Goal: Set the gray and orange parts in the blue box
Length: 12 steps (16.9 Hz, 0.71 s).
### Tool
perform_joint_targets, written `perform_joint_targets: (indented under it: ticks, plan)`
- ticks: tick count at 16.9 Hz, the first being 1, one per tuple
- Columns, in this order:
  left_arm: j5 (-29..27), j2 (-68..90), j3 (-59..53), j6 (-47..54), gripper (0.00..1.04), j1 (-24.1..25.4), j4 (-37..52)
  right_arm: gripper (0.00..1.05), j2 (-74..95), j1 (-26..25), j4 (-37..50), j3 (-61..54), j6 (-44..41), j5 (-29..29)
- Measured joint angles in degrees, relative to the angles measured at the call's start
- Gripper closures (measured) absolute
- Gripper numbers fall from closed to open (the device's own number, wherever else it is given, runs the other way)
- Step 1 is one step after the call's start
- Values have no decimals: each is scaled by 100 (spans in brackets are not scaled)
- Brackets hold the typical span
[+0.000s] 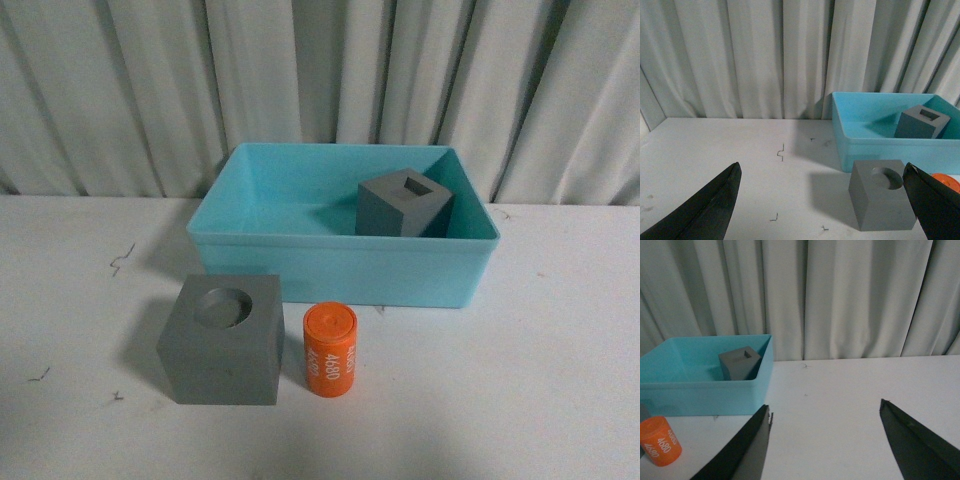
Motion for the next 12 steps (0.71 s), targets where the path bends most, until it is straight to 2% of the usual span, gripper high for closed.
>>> perform_joint_targets:
  ticks: [1,3,4,5,6,7,8,9,12]
  plan:
    - [0,0,0,0,7,2,0,22,2,0,0,0,0,0]
    - [0,0,0,0,7,0,0,5,2,0,0,0,2,0]
    - [33,22,15,-9,7,4,-122,8,0,0,0,0,2,0]
    - [256,575,520,-286,7,-61,-1464,6,0,0,0,0,2,4]
    - [136,1755,1139,-743,7,-492,-2293,6,2,0,0,0,2,-13]
    - [-70,2463,1528,-1176,7,-955,-2586,6,0,4,0,0,2,-15]
    - [-330,3110,1799,-1639,7,-1523,-2437,6,2,-2,2,0,2,-13]
    - [-907,4113,2229,-2208,7,-2356,-1690,6,2,0,2,0,2,-15]
    - [-1799,6148,3189,-2398,7,-3659,-378,6,2,0,0,0,2,-13]
